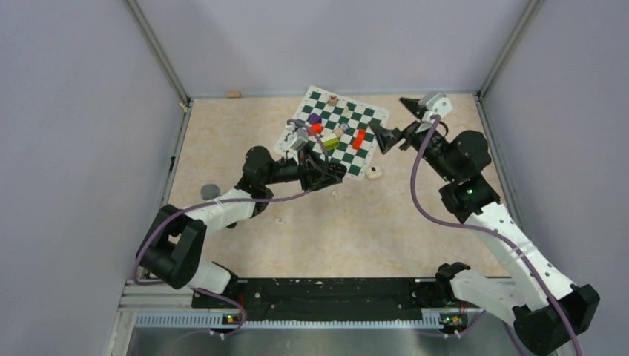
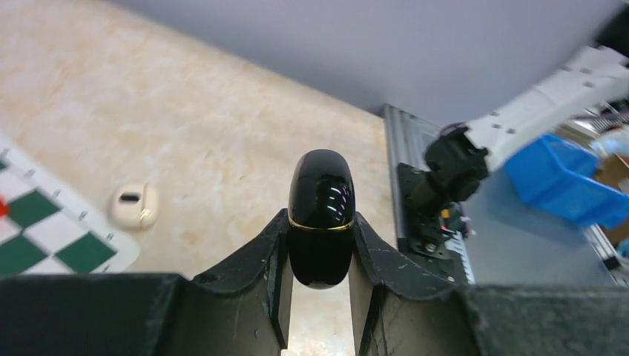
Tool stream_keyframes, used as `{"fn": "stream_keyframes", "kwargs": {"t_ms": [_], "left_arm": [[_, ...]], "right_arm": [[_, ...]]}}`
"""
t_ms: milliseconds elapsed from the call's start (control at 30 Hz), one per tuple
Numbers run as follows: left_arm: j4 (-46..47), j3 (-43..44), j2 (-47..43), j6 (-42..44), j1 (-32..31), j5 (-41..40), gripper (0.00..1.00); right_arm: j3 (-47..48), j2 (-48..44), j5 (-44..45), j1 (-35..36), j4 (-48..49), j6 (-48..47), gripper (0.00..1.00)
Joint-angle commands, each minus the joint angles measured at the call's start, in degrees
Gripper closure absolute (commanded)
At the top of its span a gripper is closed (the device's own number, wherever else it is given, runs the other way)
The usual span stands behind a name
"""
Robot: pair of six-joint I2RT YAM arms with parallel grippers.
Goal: Insert the wireless bluetooth earbuds into the charging case
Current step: Close the charging case, then place the charging case at the center of the board.
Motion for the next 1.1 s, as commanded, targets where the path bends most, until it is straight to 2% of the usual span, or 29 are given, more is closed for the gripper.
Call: {"fn": "stream_keyframes", "kwargs": {"t_ms": [0,133,267,400,533,767,900,1067], "left_arm": [[-17.66,4.70,5.49,8.66,-1.24,-14.63,1.00],[-32.38,10.90,11.85,14.72,-5.50,-23.44,1.00],[-42.11,17.70,19.31,14.53,-9.37,-29.63,1.00],[-45.62,22.39,25.94,9.91,-10.85,-31.18,1.00],[-47.28,23.50,30.12,8.13,-12.11,-33.09,0.99],[-50.63,26.94,34.32,6.76,-13.49,-33.24,0.92],[-51.97,28.38,35.44,6.23,-14.32,-32.46,0.82],[-51.93,28.39,35.43,5.93,-14.85,-32.18,0.57]], "right_arm": [[-1.32,-4.96,29.17,-2.92,-1.74,-12.29,0.01],[-8.20,-8.28,31.74,-7.13,6.31,-11.08,0.01],[-10.19,-8.97,32.55,-8.32,8.39,-12.10,0.01],[-12.38,-9.73,30.96,-8.84,10.27,-12.21,0.01],[-14.17,-10.20,30.15,-9.17,11.93,-12.57,0.01],[-15.67,-9.83,26.77,-9.25,13.16,-11.69,0.01],[-15.97,-9.72,26.26,-9.25,13.53,-11.40,0.01],[-16.08,-9.78,26.23,-9.18,13.69,-11.39,0.01]]}}
